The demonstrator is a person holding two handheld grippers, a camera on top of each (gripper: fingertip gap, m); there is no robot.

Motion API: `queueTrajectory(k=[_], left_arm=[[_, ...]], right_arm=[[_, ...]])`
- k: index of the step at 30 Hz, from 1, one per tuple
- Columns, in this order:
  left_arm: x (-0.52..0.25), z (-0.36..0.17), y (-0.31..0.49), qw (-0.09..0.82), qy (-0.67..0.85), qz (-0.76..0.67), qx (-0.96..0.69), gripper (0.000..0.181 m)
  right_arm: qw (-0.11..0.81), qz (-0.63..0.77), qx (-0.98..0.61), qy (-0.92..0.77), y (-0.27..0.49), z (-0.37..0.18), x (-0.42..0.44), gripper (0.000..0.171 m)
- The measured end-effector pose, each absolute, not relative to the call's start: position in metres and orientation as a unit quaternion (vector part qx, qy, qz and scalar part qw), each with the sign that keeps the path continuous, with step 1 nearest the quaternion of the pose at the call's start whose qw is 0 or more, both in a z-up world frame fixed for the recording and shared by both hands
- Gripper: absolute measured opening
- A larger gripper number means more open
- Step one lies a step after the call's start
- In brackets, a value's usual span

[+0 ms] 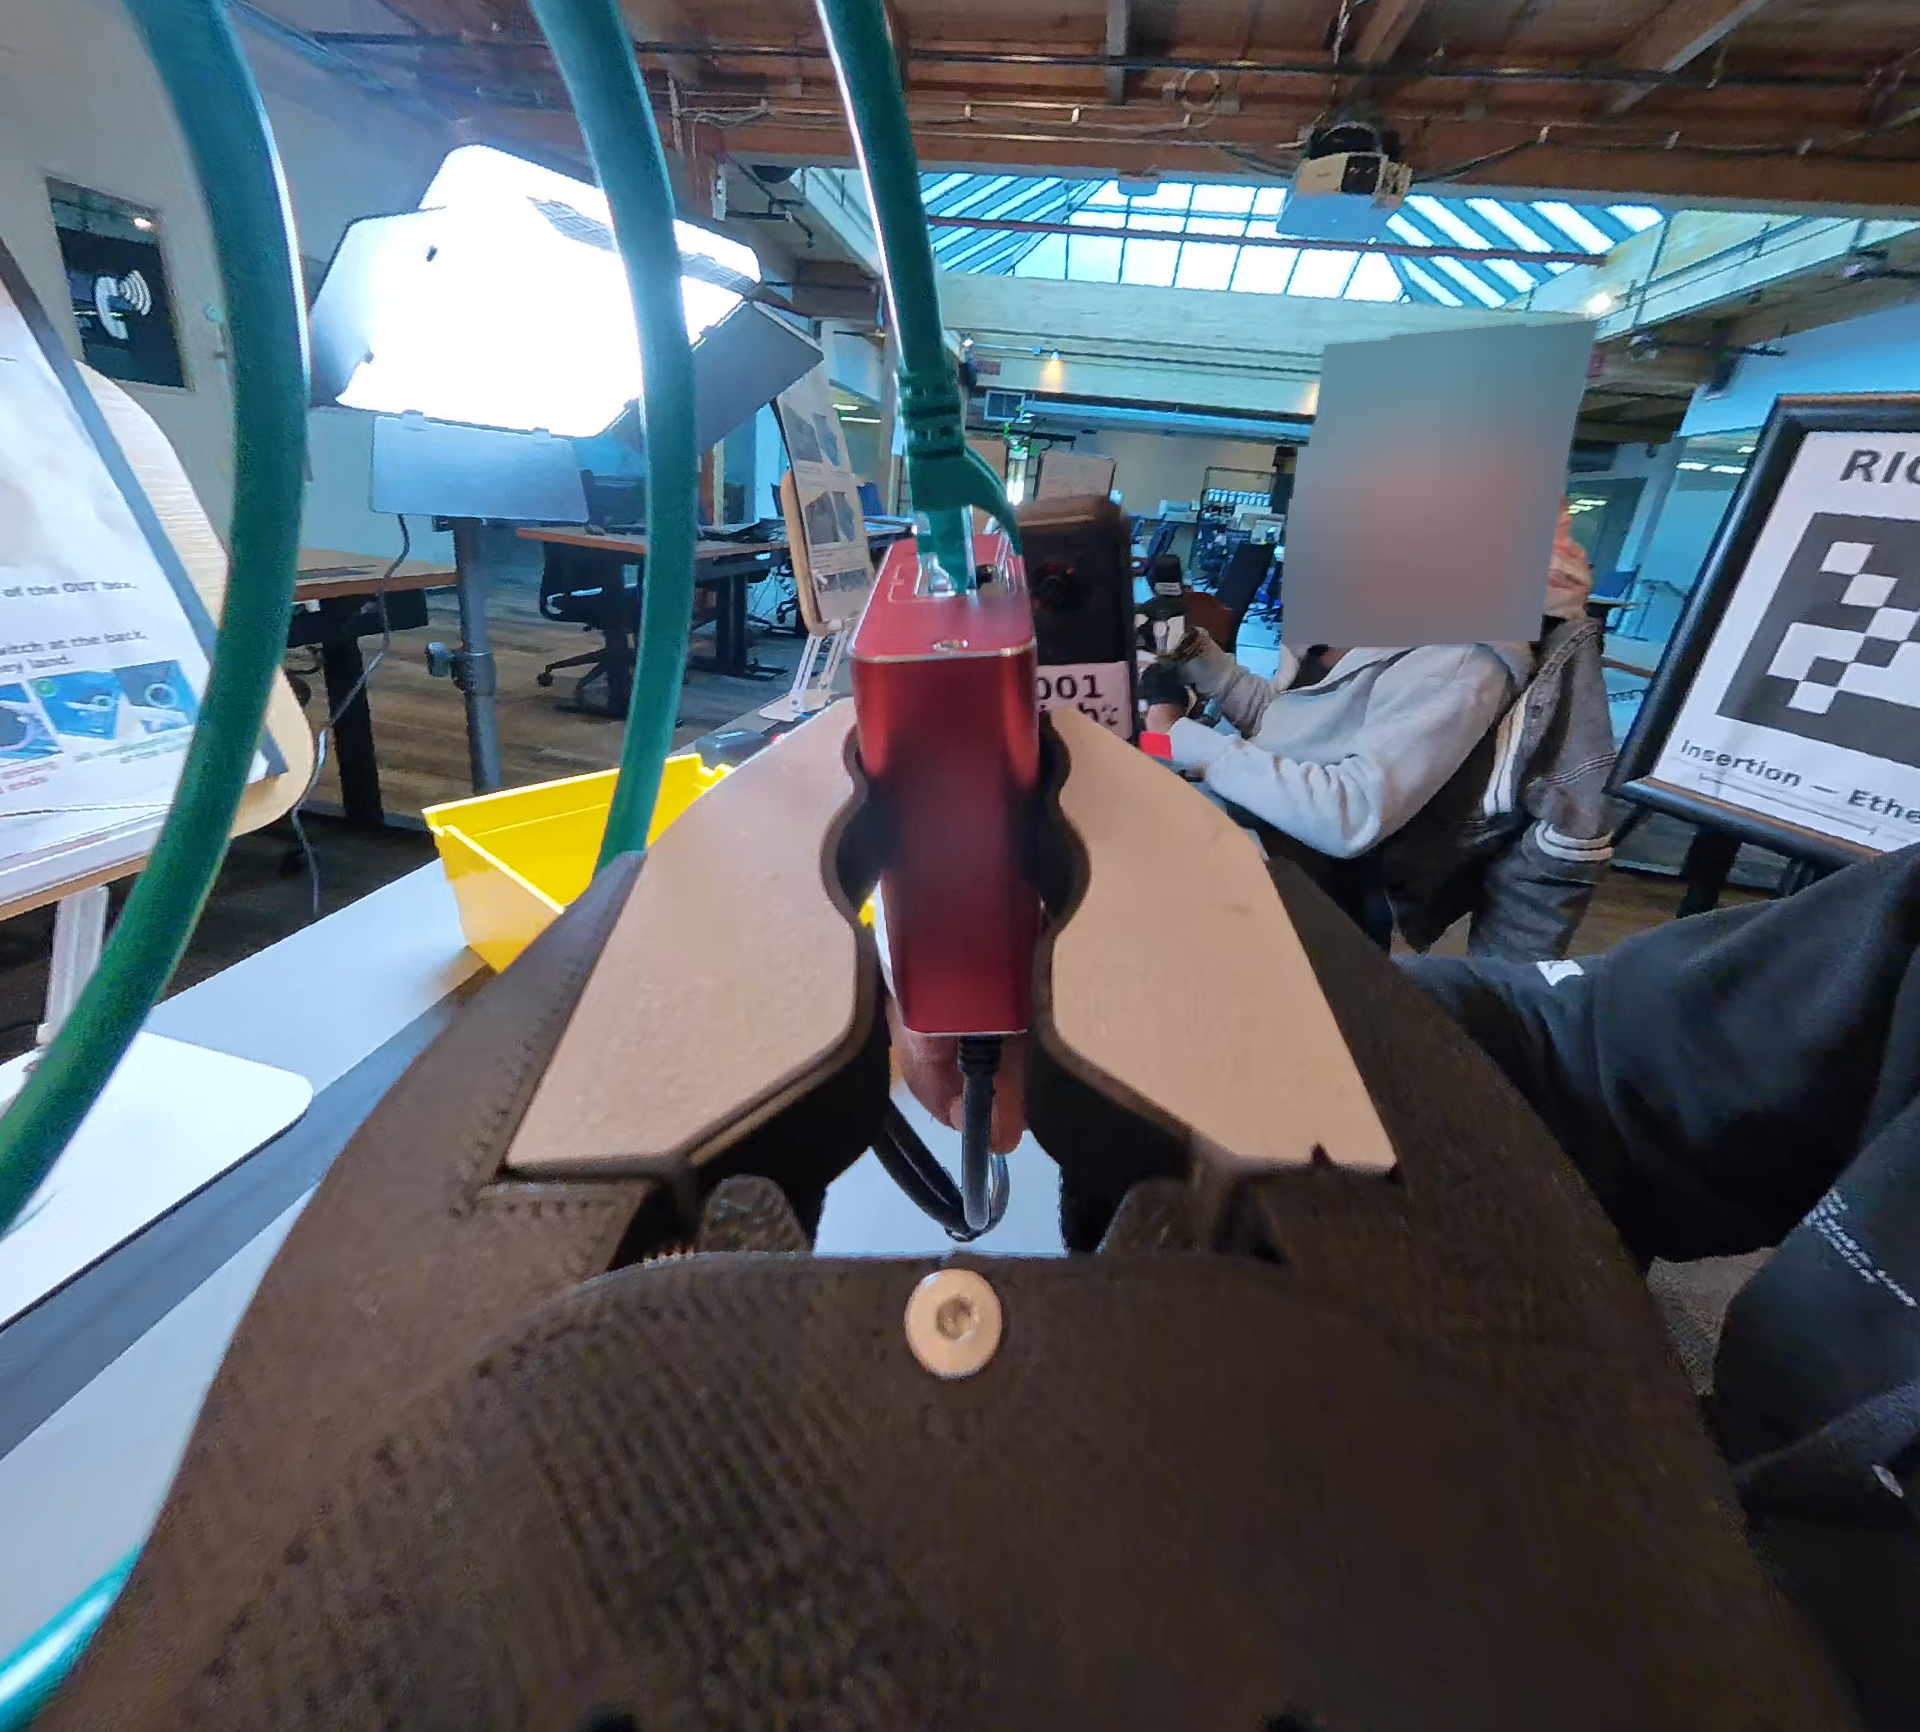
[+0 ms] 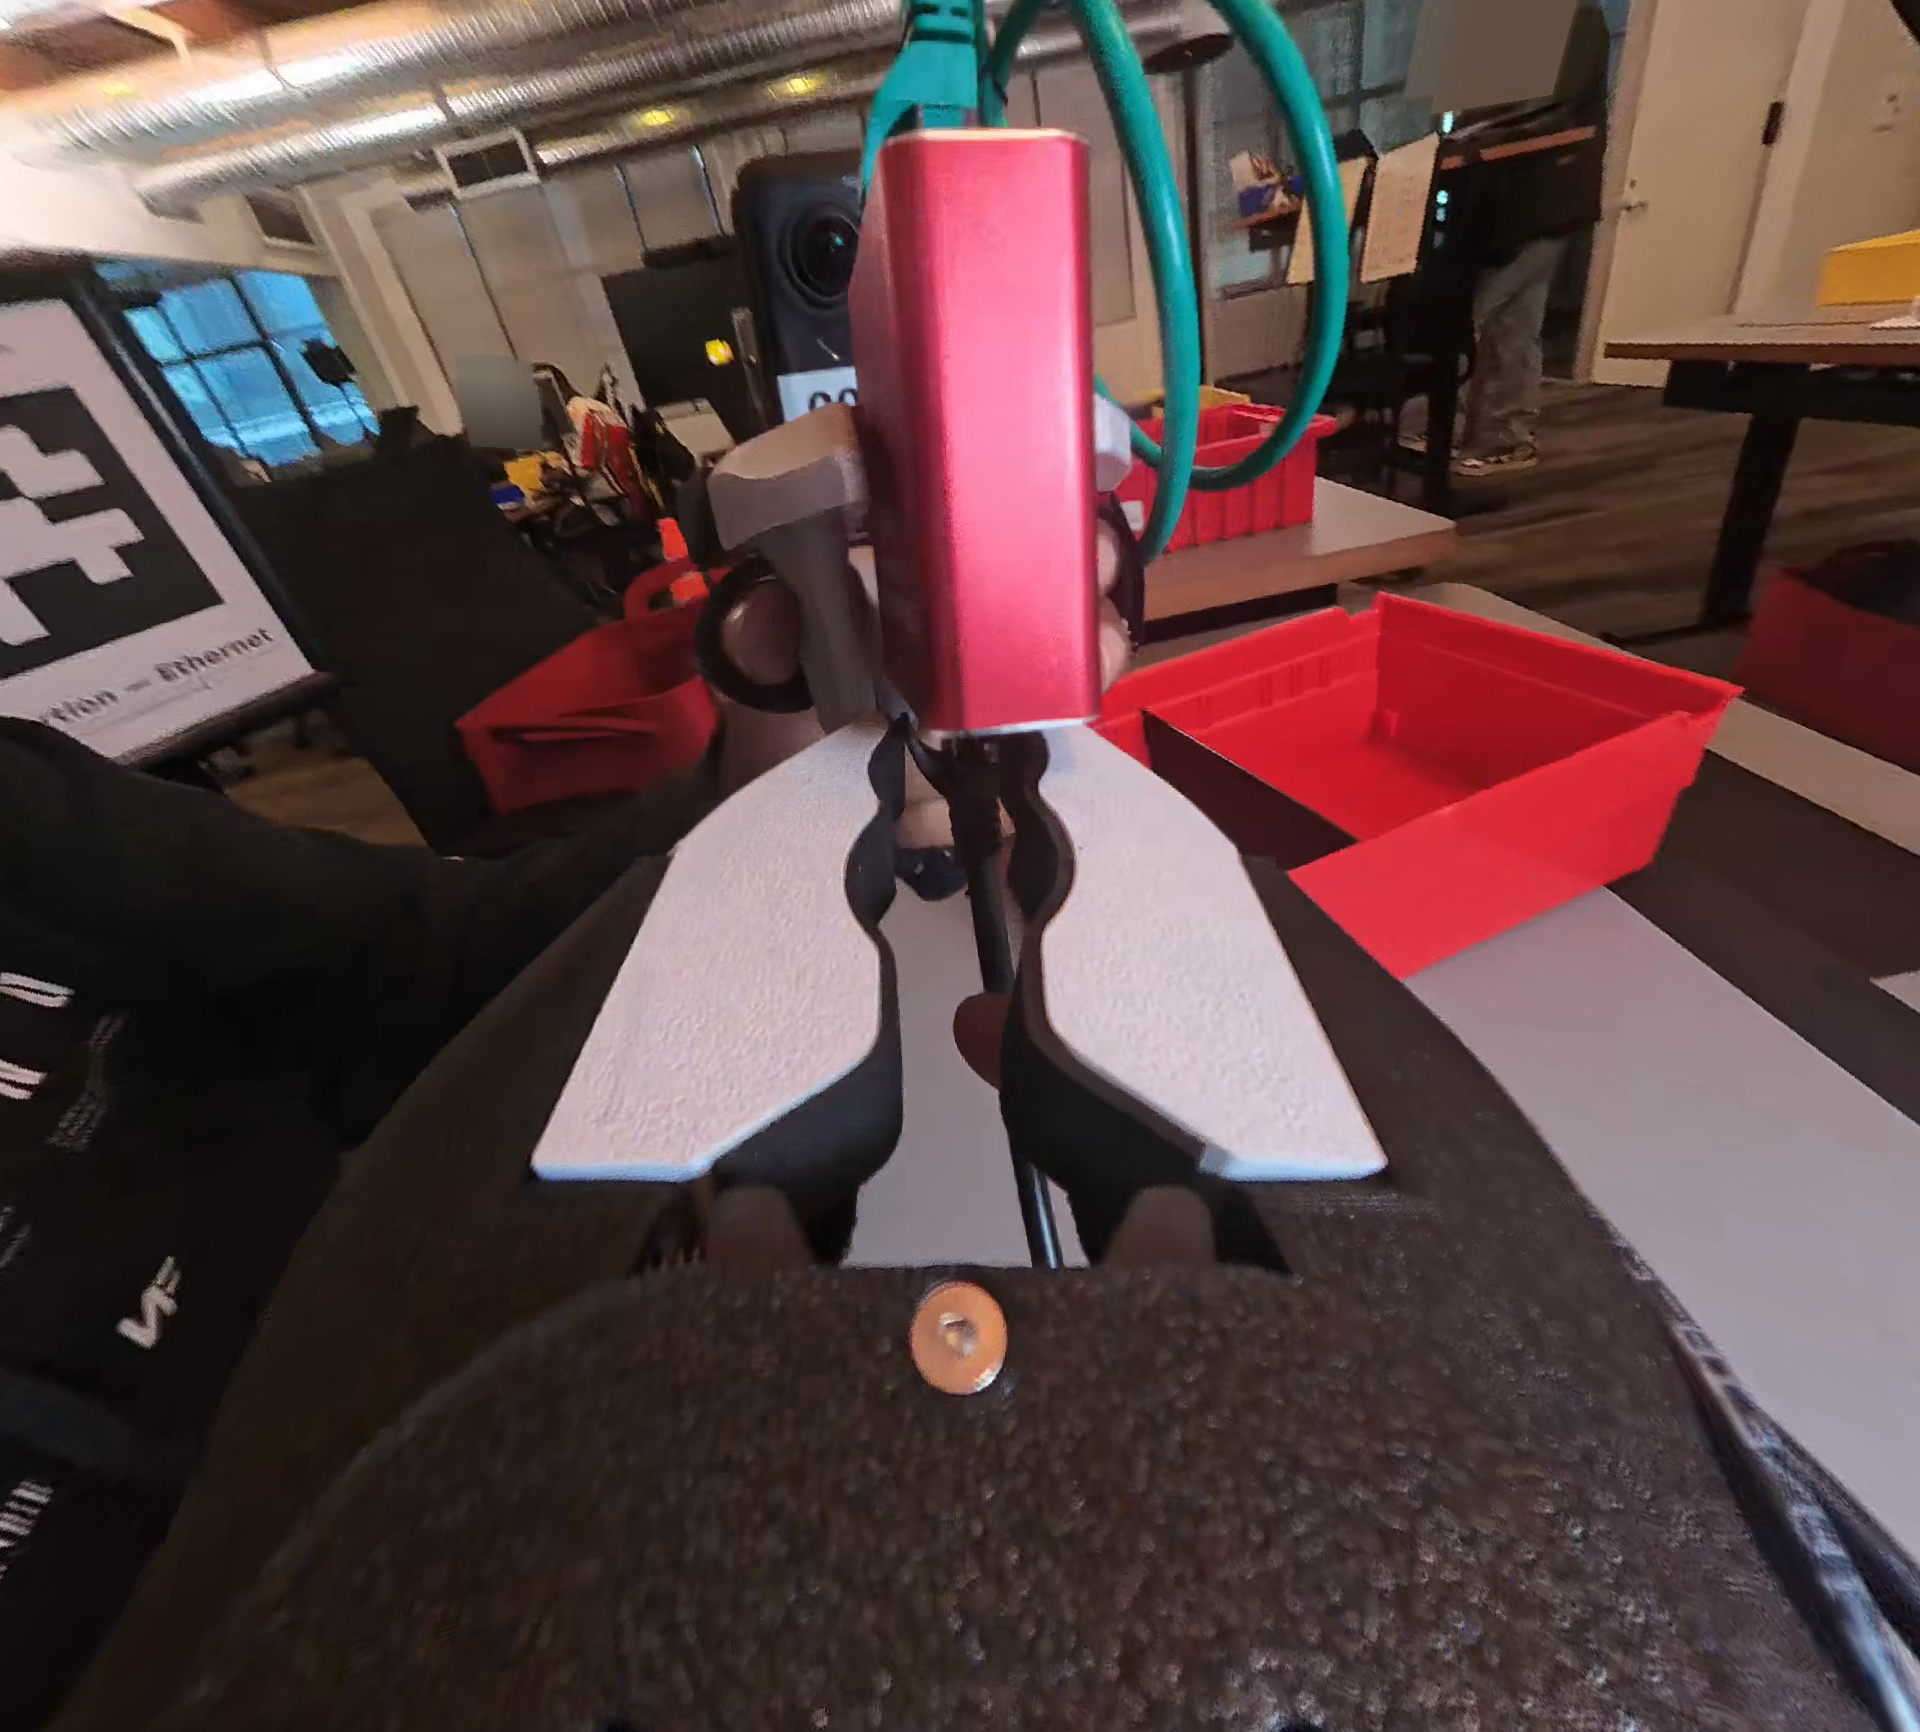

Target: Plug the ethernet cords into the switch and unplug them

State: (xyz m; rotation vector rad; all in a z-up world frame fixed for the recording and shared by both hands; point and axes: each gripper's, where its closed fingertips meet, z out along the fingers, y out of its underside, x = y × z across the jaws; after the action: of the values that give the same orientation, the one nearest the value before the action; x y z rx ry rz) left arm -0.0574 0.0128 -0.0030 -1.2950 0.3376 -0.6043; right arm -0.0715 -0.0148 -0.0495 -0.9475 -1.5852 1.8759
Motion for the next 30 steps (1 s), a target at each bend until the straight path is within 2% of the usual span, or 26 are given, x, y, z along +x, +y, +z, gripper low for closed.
queueTrajectory(k=[3, 7, 18, 22, 30], left_arm=[[-0.055, -0.003, 0.014, 0.743, 0.153, -0.278, -0.59, 0.027], [-0.052, -0.001, 0.013, 0.745, 0.154, -0.282, -0.585, 0.027], [-0.044, -0.008, 0.01, 0.753, 0.213, -0.182, -0.595, 0.027], [-0.044, -0.009, 0.009, 0.751, 0.212, -0.209, -0.59, 0.026], [-0.043, -0.011, 0.01, 0.768, 0.213, -0.22, -0.563, 0.027]], right_arm=[[0.237, 0.707, -0.348, -0.568, -0.013, -0.048, -0.068, 0.017], [0.261, 0.698, -0.339, -0.575, -0.012, -0.047, -0.066, 0.015], [0.275, 0.693, -0.355, -0.564, -0.01, -0.056, -0.069, 0.016], [0.317, 0.681, -0.35, -0.559, -0.011, -0.058, -0.072, 0.015], [0.244, 0.735, -0.339, -0.535, -0.008, -0.06, -0.069, 0.014]])
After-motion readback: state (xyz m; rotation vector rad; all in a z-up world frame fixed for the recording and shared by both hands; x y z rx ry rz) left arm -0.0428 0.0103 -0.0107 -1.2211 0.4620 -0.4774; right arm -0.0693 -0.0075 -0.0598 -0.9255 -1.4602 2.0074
